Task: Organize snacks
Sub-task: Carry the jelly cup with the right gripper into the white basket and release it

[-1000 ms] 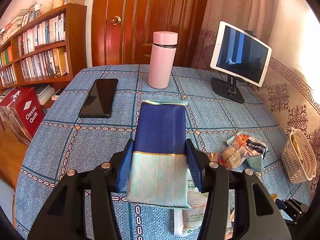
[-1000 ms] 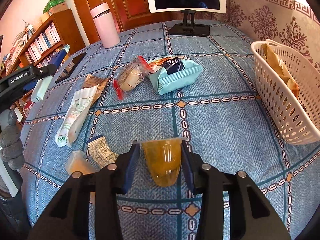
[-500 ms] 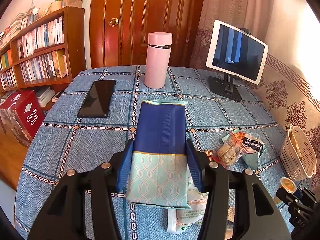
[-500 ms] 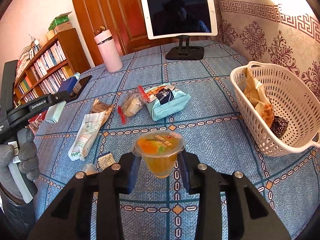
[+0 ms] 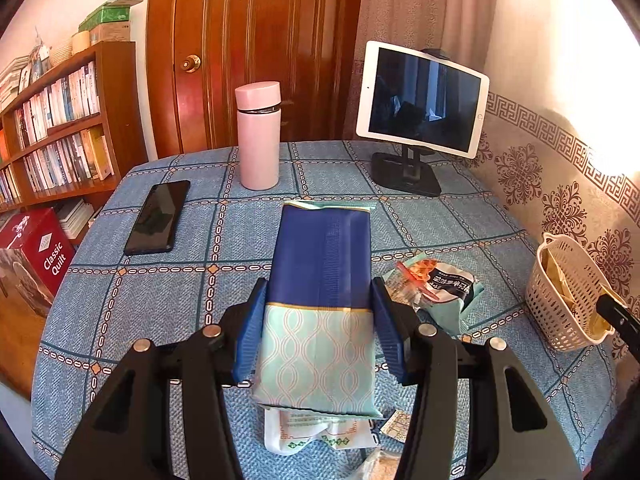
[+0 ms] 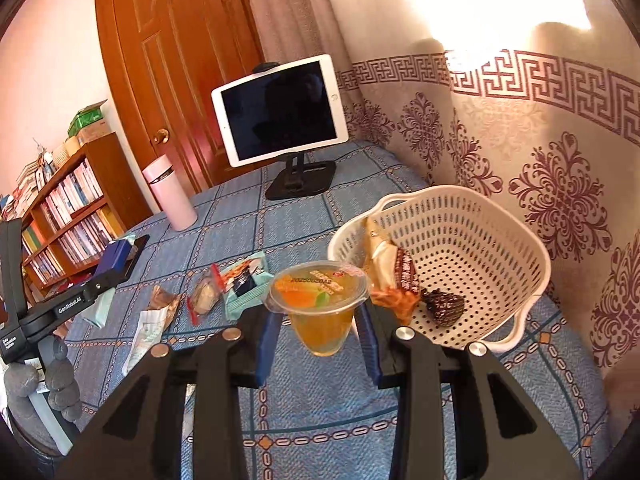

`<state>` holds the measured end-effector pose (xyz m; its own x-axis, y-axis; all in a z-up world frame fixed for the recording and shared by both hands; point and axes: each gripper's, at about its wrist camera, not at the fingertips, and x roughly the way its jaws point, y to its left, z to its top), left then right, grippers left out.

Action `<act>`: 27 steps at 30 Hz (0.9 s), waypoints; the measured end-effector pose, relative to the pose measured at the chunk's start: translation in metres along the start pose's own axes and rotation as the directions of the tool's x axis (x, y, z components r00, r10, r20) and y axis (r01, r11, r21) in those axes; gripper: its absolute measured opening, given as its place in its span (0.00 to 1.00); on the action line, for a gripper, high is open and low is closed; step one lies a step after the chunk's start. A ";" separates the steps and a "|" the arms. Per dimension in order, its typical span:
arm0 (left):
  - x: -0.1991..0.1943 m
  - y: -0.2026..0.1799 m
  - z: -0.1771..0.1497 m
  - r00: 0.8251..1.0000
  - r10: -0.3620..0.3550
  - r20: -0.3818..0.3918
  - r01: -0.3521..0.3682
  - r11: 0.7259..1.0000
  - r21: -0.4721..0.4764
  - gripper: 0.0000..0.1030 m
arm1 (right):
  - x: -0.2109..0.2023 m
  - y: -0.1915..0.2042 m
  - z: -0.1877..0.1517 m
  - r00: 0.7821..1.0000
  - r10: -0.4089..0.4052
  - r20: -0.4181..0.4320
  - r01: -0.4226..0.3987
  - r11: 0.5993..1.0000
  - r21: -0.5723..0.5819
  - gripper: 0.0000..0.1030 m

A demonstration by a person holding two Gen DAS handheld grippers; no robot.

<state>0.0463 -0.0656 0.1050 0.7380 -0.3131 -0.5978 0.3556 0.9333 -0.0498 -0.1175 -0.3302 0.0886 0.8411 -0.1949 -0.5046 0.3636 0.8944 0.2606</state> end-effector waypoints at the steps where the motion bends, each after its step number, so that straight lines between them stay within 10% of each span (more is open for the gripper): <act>1: -0.001 -0.005 0.001 1.000 -0.004 0.000 0.004 1.000 0.007 0.51 | 0.000 -0.007 0.003 1.000 -0.012 0.006 0.012 1.000 0.011 0.34; 24: -0.001 -0.067 0.002 0.999 0.009 -0.045 -0.004 0.994 0.107 0.52 | -0.012 -0.078 -0.002 0.994 -0.069 0.082 0.059 0.991 0.119 0.52; 27: 0.010 -0.051 -0.006 0.995 0.032 -0.094 -0.027 0.998 0.050 0.74 | -0.014 -0.074 -0.007 0.995 -0.053 0.083 0.044 0.993 0.109 0.53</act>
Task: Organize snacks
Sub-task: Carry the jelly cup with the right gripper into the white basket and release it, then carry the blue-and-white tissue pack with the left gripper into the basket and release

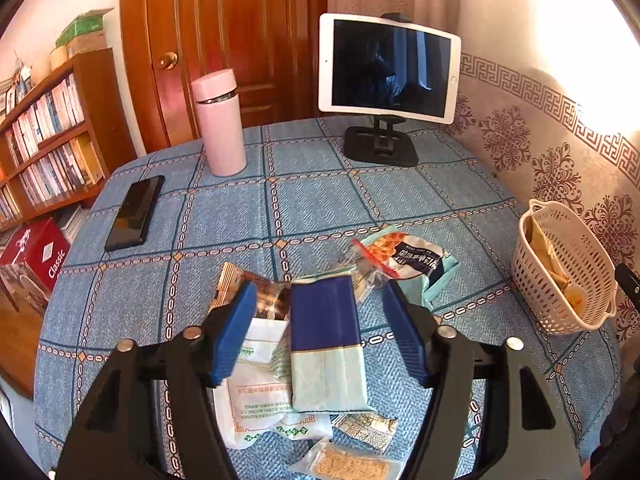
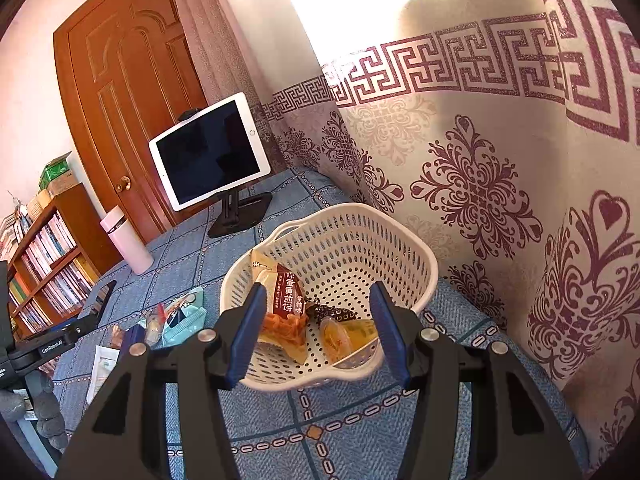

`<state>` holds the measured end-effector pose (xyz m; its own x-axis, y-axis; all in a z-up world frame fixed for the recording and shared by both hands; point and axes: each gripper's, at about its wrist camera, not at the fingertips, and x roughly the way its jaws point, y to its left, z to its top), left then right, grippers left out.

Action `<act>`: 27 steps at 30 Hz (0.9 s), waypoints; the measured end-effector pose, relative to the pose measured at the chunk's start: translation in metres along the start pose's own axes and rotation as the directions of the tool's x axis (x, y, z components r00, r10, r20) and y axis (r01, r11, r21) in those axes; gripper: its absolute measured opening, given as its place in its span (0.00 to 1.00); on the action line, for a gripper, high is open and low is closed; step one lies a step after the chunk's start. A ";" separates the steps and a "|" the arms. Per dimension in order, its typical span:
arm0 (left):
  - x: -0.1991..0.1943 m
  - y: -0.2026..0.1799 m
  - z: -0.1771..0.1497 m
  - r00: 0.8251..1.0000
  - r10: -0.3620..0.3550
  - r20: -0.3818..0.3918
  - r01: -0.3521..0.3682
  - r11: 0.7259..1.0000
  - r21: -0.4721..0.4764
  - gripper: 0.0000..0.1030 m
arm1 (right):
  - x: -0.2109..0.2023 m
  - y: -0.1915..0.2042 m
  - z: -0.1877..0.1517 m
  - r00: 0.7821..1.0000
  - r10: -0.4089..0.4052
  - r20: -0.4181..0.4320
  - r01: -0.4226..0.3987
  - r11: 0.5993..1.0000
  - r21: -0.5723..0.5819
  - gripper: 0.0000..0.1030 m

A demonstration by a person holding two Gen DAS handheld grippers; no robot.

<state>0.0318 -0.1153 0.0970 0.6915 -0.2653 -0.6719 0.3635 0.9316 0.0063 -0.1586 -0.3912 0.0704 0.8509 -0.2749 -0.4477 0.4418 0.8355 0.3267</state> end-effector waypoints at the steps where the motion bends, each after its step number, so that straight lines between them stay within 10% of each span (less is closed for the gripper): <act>1: 0.004 0.003 -0.003 1.000 0.006 -0.012 -0.006 1.000 -0.018 0.79 | 0.000 0.002 -0.001 1.000 0.005 -0.002 -0.005 1.000 -0.003 0.53; 19: 0.068 0.001 -0.035 0.984 0.086 -0.154 -0.086 0.996 0.005 0.80 | 0.001 0.017 -0.017 0.997 0.063 -0.044 -0.065 0.997 -0.044 0.54; 27: 0.052 -0.008 -0.029 0.989 0.101 -0.107 -0.097 0.994 0.040 0.48 | 0.001 0.014 -0.017 0.997 0.060 -0.043 -0.062 0.997 -0.036 0.54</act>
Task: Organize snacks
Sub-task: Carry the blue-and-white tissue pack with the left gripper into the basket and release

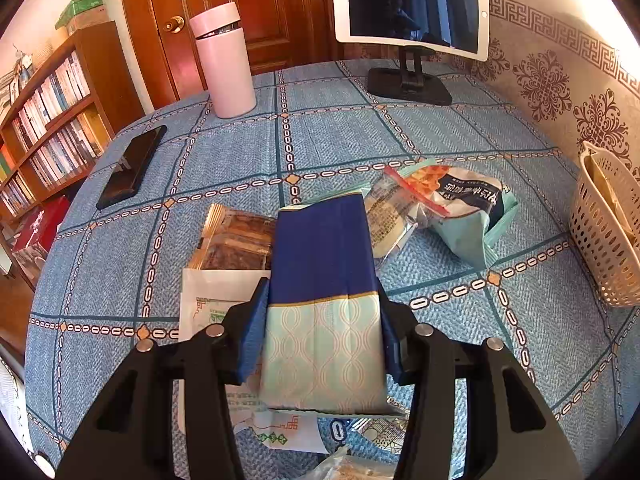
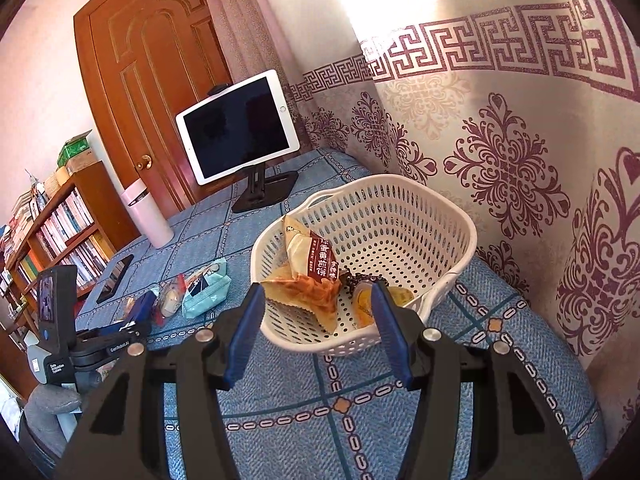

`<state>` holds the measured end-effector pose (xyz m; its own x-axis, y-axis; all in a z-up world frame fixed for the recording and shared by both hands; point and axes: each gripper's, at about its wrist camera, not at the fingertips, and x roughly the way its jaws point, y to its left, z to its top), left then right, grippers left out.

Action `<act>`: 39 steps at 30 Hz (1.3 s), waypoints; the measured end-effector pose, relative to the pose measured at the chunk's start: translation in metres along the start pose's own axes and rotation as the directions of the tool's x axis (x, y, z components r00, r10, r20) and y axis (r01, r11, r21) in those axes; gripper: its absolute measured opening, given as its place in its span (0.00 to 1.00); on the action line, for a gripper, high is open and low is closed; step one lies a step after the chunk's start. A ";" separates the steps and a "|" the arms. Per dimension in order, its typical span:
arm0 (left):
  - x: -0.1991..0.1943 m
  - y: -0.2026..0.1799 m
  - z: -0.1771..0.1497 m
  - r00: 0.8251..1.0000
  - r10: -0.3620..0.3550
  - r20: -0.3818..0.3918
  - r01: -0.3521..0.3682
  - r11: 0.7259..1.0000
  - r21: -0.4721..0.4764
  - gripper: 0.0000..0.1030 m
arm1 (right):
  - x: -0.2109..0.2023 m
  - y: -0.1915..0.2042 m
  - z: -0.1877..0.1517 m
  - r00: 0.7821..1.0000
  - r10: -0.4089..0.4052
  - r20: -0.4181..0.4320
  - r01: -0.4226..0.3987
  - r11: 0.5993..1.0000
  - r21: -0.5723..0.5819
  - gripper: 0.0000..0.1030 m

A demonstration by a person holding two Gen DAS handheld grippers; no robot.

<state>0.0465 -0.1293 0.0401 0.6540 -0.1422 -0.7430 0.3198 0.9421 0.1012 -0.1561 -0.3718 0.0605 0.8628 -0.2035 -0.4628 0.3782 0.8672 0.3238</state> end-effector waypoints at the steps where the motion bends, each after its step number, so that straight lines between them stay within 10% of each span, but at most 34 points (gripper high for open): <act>1: -0.004 0.000 0.002 1.000 -0.002 0.011 0.002 1.000 -0.001 0.48 | -0.001 0.000 0.000 1.000 0.001 0.002 -0.001 1.000 0.001 0.54; 19: -0.093 -0.101 0.041 0.955 -0.216 0.205 0.180 0.967 0.181 0.48 | -0.014 -0.011 -0.002 0.998 -0.036 0.044 0.036 0.999 -0.001 0.54; 39: -0.077 -0.221 0.049 0.887 -0.457 0.058 0.426 0.863 0.272 0.51 | -0.021 -0.041 -0.005 0.997 -0.066 0.045 0.064 0.996 0.058 0.54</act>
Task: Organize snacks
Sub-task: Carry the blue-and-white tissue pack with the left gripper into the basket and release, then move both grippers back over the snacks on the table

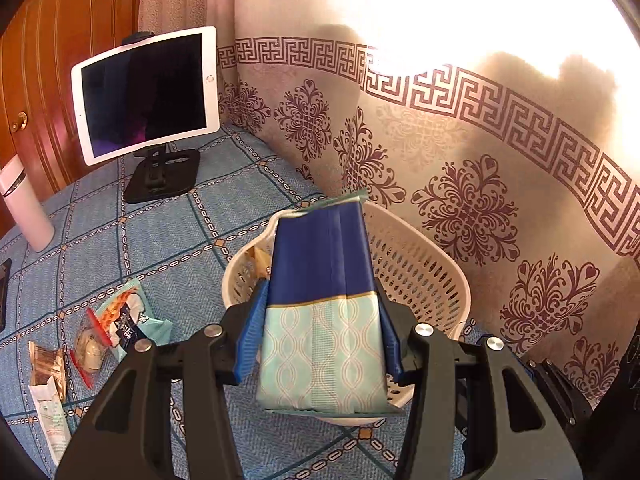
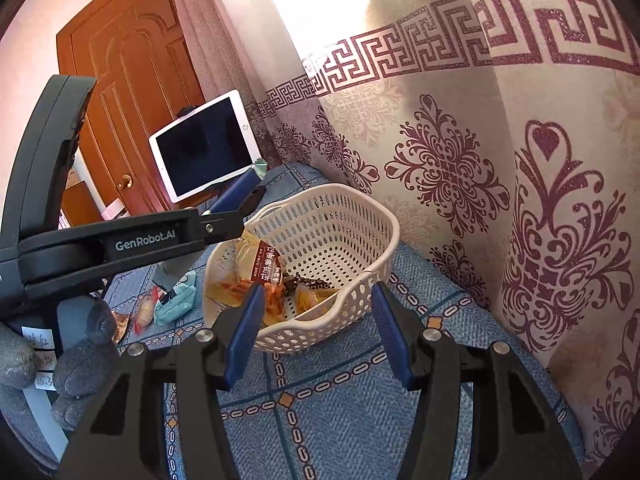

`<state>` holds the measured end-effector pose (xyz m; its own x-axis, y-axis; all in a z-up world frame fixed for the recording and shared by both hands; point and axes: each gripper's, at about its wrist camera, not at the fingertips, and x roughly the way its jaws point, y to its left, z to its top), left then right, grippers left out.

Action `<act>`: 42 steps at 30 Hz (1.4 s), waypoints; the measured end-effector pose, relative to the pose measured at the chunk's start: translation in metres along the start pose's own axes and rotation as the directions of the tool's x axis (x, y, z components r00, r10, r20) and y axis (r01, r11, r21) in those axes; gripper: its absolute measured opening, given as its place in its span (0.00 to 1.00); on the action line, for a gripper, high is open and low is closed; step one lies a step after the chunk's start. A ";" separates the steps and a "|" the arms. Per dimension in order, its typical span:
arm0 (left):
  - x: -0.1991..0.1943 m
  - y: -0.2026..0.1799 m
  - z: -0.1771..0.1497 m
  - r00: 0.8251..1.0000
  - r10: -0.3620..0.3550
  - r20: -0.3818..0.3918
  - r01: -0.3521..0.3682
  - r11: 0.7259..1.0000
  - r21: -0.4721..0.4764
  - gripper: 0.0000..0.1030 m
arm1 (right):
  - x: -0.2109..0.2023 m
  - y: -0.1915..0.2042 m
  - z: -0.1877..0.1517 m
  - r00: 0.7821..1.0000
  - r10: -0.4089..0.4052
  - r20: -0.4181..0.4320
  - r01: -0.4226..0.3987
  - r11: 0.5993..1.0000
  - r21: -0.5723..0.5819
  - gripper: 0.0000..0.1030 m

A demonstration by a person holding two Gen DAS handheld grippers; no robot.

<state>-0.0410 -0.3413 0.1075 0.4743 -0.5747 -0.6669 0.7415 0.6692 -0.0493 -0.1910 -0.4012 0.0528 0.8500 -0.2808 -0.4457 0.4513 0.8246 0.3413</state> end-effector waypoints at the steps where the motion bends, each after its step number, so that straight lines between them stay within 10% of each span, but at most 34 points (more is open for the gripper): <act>1: 0.001 -0.003 0.001 1.000 -0.008 0.001 0.008 1.000 0.001 0.58 | 0.000 -0.001 0.000 1.000 -0.001 -0.002 0.001 1.000 0.003 0.54; 4: -0.001 -0.005 0.002 0.999 -0.024 0.021 0.024 1.000 -0.017 0.84 | 0.001 -0.002 -0.001 1.000 -0.003 -0.005 0.003 1.000 0.005 0.54; 27: -0.049 0.063 -0.011 0.979 0.183 0.095 -0.172 0.978 -0.114 0.92 | -0.005 0.030 -0.004 0.999 0.039 -0.005 -0.039 0.998 -0.039 0.59; 42: -0.086 0.130 -0.054 0.906 0.418 0.075 -0.401 0.900 -0.171 0.93 | -0.003 0.075 -0.015 0.995 0.094 -0.046 -0.099 0.988 -0.120 0.60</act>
<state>-0.0113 -0.1791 0.1183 0.7749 -0.2765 -0.5684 0.3963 0.9131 0.0959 -0.1643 -0.3313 0.0674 0.8752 -0.1795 -0.4492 0.3294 0.9012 0.2816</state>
